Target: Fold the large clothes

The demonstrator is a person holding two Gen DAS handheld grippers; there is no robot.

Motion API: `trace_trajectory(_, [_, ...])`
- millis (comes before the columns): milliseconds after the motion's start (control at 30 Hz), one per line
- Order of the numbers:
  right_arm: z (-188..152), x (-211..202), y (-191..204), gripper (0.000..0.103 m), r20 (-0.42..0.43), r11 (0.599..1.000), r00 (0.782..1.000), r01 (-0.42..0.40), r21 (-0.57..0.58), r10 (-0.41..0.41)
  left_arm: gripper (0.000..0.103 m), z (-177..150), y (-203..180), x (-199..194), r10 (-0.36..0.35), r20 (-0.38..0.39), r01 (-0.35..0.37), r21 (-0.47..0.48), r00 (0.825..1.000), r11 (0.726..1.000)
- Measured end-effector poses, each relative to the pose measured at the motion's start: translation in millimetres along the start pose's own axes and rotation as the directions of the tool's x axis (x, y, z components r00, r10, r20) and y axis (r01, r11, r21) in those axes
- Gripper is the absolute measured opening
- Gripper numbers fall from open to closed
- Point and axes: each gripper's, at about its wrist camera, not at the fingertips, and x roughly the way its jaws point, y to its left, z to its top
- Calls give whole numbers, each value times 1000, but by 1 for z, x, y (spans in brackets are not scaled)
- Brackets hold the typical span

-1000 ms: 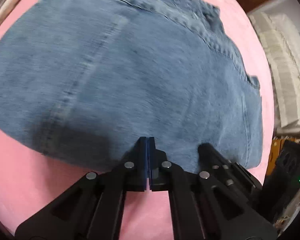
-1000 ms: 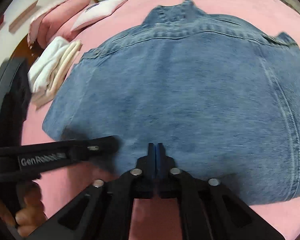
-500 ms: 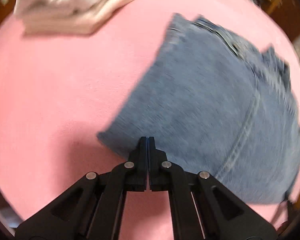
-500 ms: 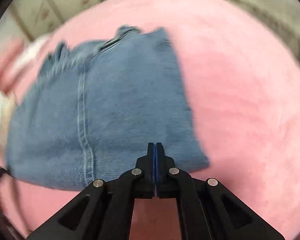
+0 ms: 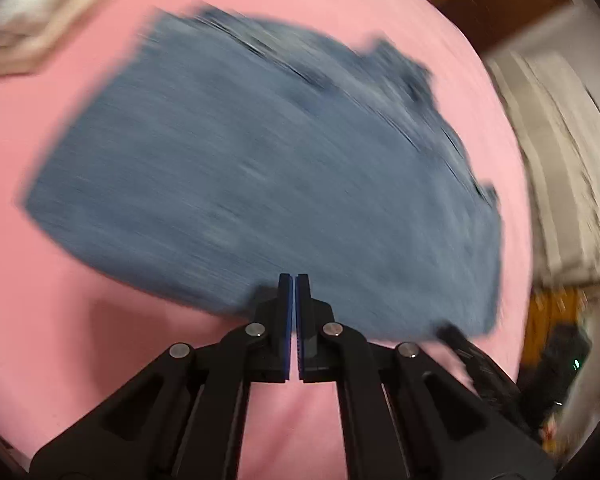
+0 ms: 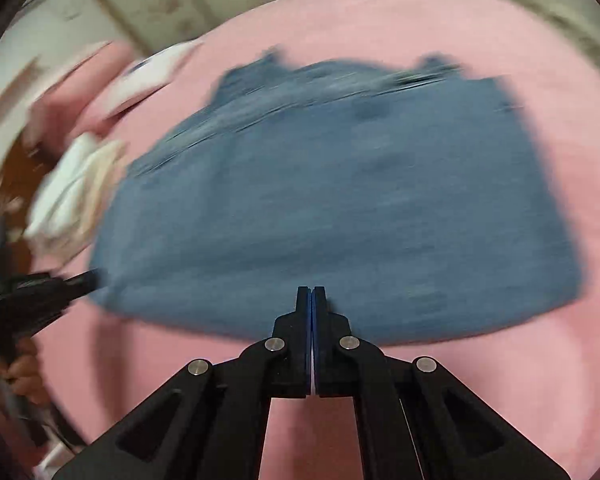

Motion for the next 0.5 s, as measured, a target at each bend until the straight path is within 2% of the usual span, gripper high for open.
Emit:
trace_trajectory(100, [0,21,16,0,-17,1000,1000,-20,-8,20,1,-9,-36,29,0,-57,4,65,998,998])
trace_trajectory(200, [22,50,16,0,-21,994,996,-87,72,88,1,-3,-49,54,-40,-85,44,48,996,998])
trace_trajectory(333, [54,86,20,0,-6,989,993,-113,97,114,1,25,-60,78,-16,-41,18,63,999,998])
trace_trajectory(400, [70,95,18,0,2,989,993,-116,95,116,1,43,-63,89,-22,-9,23,50,1000,998])
trace_trajectory(500, [109,136,22,0,36,987,994,-110,114,107,1,70,-65,95,-35,14,34,36,999,999])
